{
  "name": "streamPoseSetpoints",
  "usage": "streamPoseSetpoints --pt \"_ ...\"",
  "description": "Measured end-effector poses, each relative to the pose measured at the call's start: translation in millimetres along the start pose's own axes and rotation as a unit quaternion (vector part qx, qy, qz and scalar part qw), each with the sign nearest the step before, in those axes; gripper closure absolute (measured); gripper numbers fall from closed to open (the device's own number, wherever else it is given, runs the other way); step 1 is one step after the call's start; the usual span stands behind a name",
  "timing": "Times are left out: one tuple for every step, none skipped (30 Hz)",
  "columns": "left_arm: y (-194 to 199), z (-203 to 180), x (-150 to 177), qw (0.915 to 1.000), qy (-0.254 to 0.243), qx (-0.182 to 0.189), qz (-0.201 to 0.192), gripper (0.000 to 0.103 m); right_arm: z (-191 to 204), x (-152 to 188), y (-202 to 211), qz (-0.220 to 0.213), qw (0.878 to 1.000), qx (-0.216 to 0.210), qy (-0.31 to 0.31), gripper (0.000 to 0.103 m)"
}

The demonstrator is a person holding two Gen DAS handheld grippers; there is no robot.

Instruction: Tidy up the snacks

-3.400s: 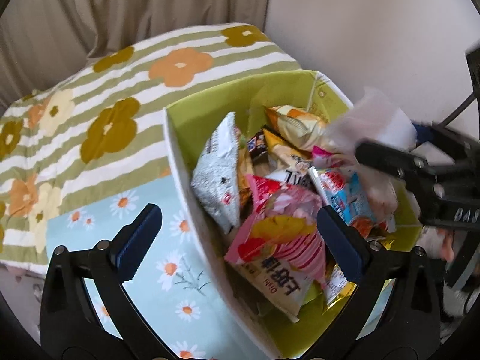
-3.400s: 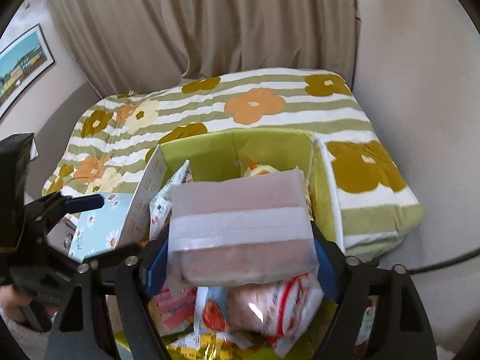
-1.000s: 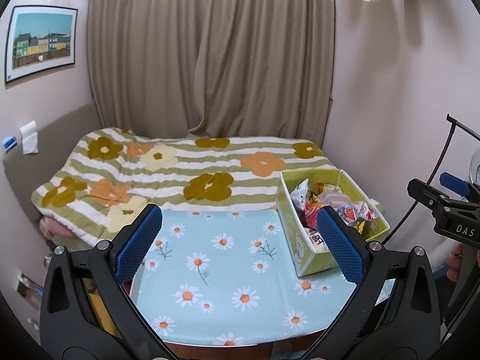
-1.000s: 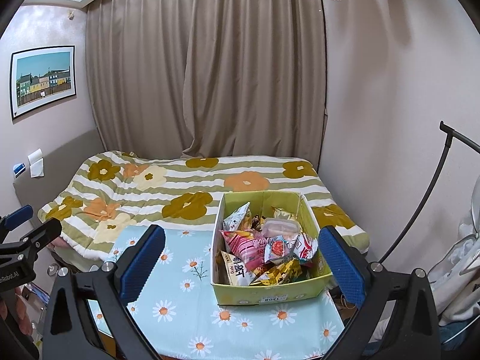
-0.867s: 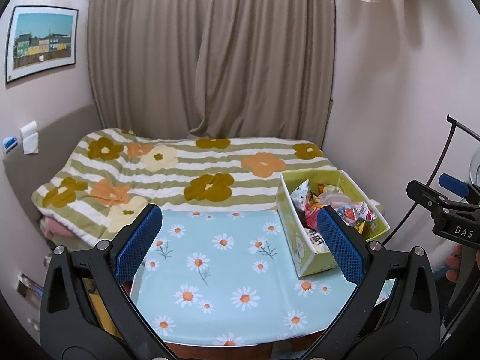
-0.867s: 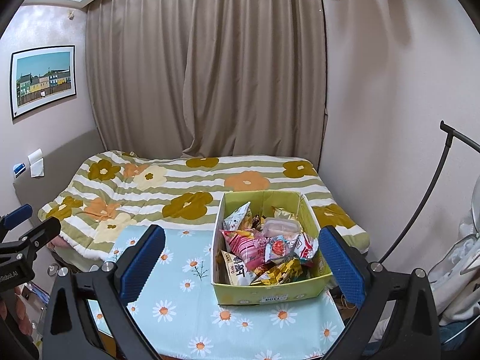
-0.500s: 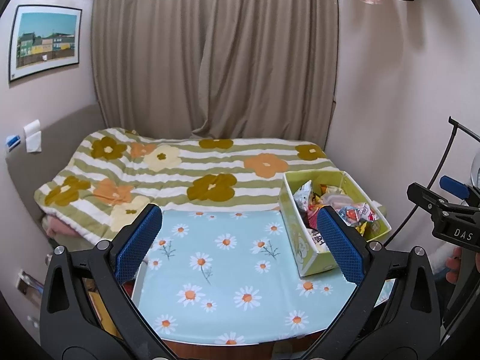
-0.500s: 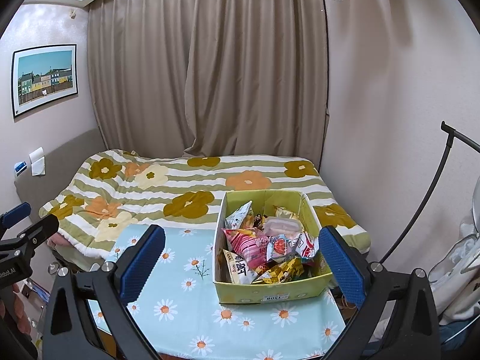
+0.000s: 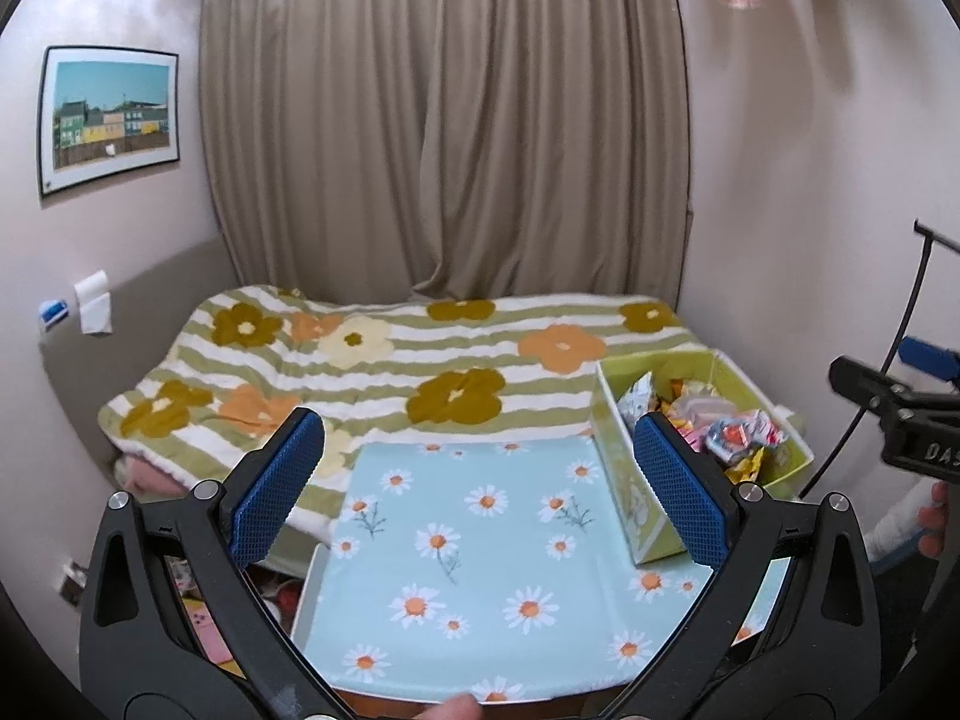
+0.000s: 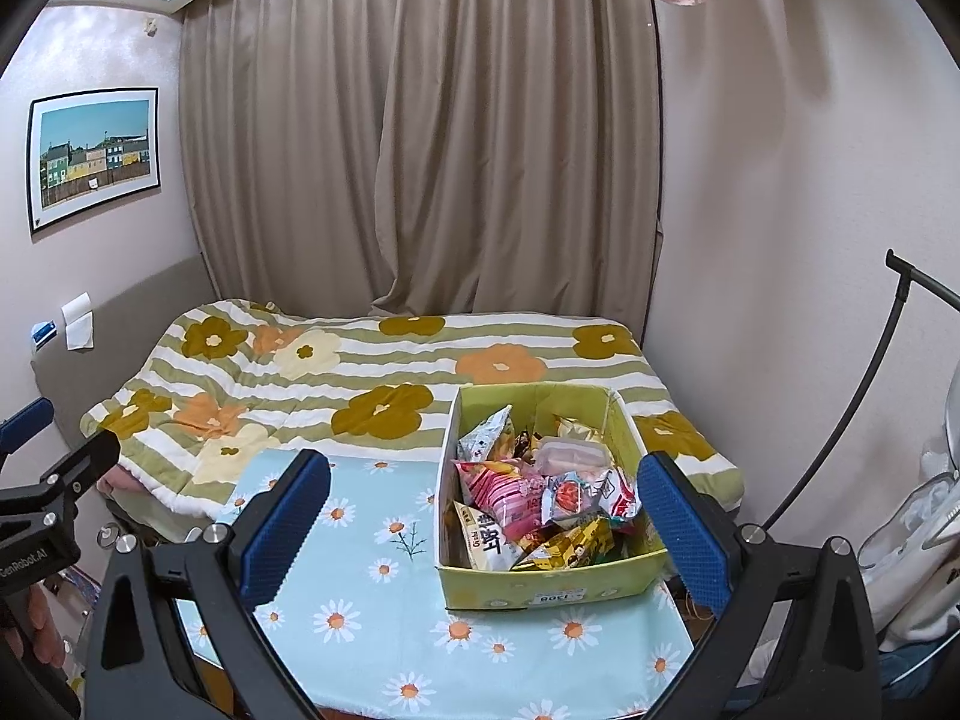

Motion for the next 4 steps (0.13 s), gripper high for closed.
streamPoseSetpoints --pt "0.6 0.9 0.2 1.0000 0.002 0.004 -0.002 0.000 0.7 -0.3 -0.2 0.000 1.000 0.000 0.001 0.001" --pt "0.6 1.1 -0.1 1.0000 0.003 0.004 -0.003 0.000 1.4 -0.4 -0.2 0.000 1.000 0.000 0.002 0.001" --pt "0.3 2.6 0.1 1.0000 0.003 0.000 -0.005 0.000 1.6 -0.4 -0.2 0.000 1.000 0.000 0.002 0.001" --pt "0.6 3.4 0.5 1.0000 0.002 -0.004 -0.004 0.000 1.7 -0.3 0.2 0.000 1.000 0.000 0.001 0.001"
Point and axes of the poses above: each gripper's, at about its wrist camera, not at the fingertips, and y roughly against the way its jaws point, z to its left, x to its underside, the point moved 5 cm from there along -y, roughly the way its jaws point, and after that the axes turned 1 degree about -y, right-handed, at the moved point
